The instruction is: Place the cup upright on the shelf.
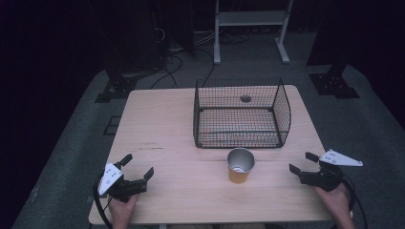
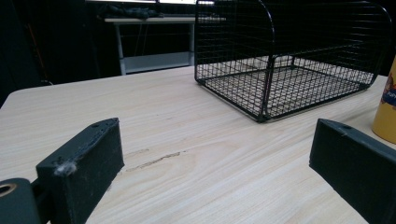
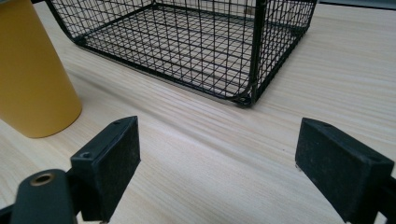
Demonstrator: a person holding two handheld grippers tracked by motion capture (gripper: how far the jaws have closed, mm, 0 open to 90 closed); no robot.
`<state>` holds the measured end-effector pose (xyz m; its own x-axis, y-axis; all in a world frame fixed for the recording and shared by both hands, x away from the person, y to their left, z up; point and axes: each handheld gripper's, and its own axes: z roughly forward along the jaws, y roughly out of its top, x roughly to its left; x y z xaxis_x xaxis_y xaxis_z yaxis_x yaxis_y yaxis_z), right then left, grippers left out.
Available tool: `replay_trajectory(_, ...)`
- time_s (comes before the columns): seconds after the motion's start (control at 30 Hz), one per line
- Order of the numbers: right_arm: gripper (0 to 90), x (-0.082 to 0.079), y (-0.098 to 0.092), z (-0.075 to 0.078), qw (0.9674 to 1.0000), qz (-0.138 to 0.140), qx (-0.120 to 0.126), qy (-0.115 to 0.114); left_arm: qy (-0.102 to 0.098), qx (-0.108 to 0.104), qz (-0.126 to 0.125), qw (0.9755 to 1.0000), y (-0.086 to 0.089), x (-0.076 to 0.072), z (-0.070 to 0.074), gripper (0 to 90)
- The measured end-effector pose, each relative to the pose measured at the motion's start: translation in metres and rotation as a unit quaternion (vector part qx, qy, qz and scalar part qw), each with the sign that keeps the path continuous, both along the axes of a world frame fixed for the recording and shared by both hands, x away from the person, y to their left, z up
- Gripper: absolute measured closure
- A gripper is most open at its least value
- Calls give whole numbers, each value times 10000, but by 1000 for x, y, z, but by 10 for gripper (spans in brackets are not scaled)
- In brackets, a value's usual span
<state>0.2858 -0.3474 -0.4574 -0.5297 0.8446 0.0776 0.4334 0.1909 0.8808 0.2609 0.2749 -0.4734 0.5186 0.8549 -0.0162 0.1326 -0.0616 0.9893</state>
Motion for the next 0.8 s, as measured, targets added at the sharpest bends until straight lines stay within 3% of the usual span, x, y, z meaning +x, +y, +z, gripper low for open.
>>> replay_trajectory(0.4, 104, -9, 18, 8, 9994, 340, -60, -87, -10, 11, -22, 10000, 0, 0, 0, 22)
replay_trajectory(0.7, 75, -17, 49, 16, 9957, 903, -220, -53, -25, 2, -32, 10000, 0, -1, 0, 22)
replay_trajectory(0.8, 29, -18, 59, 17, 9940, 1067, -251, -16, -25, 6, -32, 10000, -1, -1, 0, 22)
